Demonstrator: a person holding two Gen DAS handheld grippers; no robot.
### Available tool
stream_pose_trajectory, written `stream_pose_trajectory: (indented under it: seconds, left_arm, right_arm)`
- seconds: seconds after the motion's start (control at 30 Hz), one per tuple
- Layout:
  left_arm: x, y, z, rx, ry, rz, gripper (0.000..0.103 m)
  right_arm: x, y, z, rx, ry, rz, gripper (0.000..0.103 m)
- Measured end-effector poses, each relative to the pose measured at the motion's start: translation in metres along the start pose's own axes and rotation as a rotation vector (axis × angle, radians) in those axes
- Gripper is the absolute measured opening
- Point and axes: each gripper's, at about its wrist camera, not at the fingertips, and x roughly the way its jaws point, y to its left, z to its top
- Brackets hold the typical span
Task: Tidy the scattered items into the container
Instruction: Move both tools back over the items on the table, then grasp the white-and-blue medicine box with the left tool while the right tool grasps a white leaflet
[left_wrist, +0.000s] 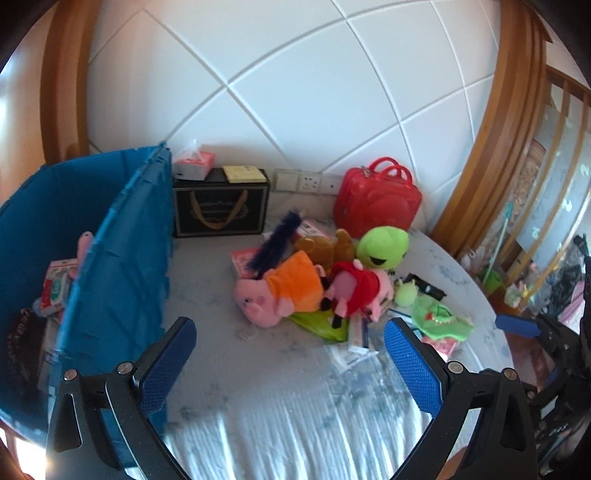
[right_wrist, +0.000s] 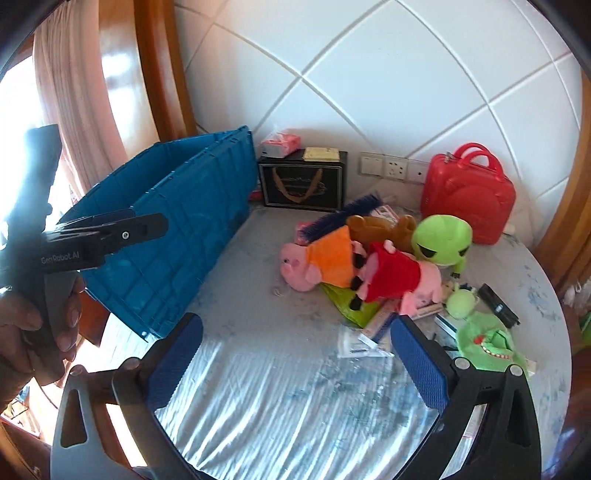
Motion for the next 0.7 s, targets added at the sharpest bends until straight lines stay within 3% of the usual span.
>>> stream_pose_trajectory:
  seconds: [0.3, 0.7]
  left_arm:
    - [0.095, -0.102, -0.033, 0.077, 0.127, -0.027, 0.103]
    - [0.222, -0.164, -0.066, 0.221, 0.284, -0.059, 0.103]
  right_arm:
    - [-0.009, -0.124, -0.048, 0.102, 0.064, -0.101, 0.103]
    - [0.027, -0.232, -0.158, 0.315, 0.211, -0.294, 0.103]
